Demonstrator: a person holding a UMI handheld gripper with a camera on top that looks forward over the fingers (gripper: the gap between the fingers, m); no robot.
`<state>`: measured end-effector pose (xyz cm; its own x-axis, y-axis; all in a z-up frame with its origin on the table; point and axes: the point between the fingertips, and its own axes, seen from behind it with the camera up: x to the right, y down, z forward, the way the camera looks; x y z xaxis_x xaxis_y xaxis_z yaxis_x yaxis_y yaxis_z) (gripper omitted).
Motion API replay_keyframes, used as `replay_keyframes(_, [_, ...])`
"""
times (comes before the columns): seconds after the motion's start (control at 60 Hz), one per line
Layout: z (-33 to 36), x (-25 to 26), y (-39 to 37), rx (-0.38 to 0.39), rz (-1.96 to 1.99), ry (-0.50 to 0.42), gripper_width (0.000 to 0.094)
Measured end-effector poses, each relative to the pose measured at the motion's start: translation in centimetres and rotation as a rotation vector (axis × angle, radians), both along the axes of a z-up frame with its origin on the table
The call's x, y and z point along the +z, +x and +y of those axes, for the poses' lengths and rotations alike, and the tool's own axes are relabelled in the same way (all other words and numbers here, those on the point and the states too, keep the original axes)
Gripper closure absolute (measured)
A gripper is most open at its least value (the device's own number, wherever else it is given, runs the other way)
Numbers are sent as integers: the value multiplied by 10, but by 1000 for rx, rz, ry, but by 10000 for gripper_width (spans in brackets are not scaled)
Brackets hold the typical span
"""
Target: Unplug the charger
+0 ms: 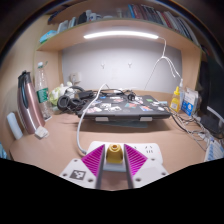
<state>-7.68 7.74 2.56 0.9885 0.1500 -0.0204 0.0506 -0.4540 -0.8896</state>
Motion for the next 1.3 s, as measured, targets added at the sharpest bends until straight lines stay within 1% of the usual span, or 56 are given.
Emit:
replay_keyframes(0.033, [1,-2,0,-2,5,0,605])
replay_keyframes(0.117, [2,-1,-1,8,8,16,630])
replay_keyframes(0.233, [2,0,-2,9,77,12,716])
replay_keyframes(0.267, [3,0,-3,12,76,13,717])
replay_keyframes(0.283, [3,0,-3,13,70,16,745])
replay_keyframes(0.333, [4,0,-3,9,58,28,772])
replay_keyframes(0.483, [3,10,-2,17,10,76,782])
replay_keyframes(0.55, [4,33,0,22,-24,141,782])
replay_keyframes(0.617, [6,68,6,20,-57,211,783])
replay_keyframes(0.667, [6,95,15,6,-53,253,783])
replay_keyframes(0.75, [3,127,36,-15,-26,286,785])
replay_keyframes(0.833, [-4,149,77,-73,-40,310,784])
replay_keyframes(0.9, [-8,155,110,-117,-52,316,783])
replay_keyframes(0.967, [-10,146,141,-158,-56,291,783])
replay_keyframes(1.017, [-10,126,157,-172,-43,244,784])
replay_keyframes(1.083, [-15,91,169,-165,-25,150,782])
replay_keyframes(1.15, [-21,59,176,-165,-16,75,782])
replay_keyframes(1.3, [-21,8,175,-116,-30,-33,779])
